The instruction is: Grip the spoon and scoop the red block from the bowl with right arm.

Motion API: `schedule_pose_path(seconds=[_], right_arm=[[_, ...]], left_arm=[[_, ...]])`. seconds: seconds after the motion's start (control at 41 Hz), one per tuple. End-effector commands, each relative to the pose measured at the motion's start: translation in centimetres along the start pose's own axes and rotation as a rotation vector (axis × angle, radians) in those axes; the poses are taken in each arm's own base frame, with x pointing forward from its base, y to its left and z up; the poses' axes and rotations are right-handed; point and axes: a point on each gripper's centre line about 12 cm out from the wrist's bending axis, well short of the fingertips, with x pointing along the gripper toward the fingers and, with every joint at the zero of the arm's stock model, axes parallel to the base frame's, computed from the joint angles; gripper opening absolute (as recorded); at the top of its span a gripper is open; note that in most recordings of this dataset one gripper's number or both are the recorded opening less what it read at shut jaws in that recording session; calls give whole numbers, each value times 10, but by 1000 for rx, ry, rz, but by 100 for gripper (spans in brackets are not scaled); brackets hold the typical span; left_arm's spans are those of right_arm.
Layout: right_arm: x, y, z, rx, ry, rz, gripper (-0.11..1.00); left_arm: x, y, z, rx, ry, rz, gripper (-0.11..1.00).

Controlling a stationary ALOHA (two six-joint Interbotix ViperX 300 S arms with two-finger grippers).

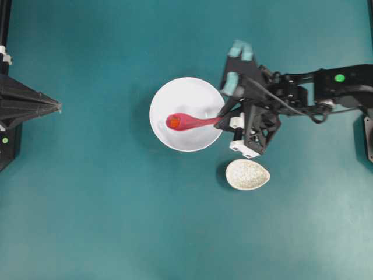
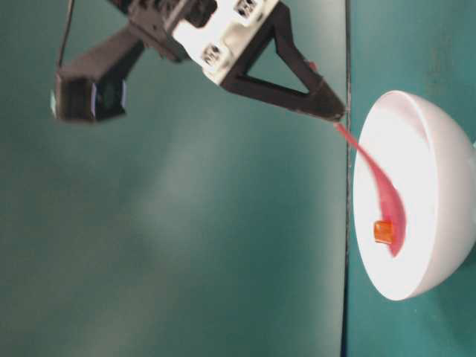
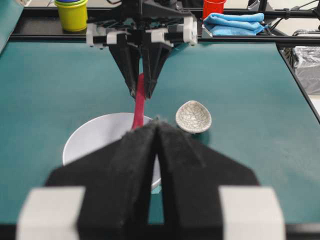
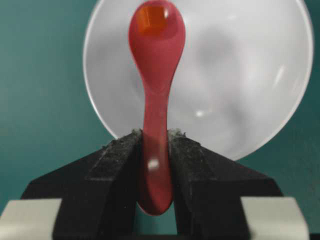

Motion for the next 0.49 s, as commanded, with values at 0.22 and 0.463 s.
schedule_pose_path(seconds=[0.22,0.463], right_arm=[[-25,3,9,9,-143,37,25],[-40,11,29,7,-193,58,25]], left_arm=[[-1,0,15,2,-44,1,0],[-1,0,16,-6,-44,1,0]])
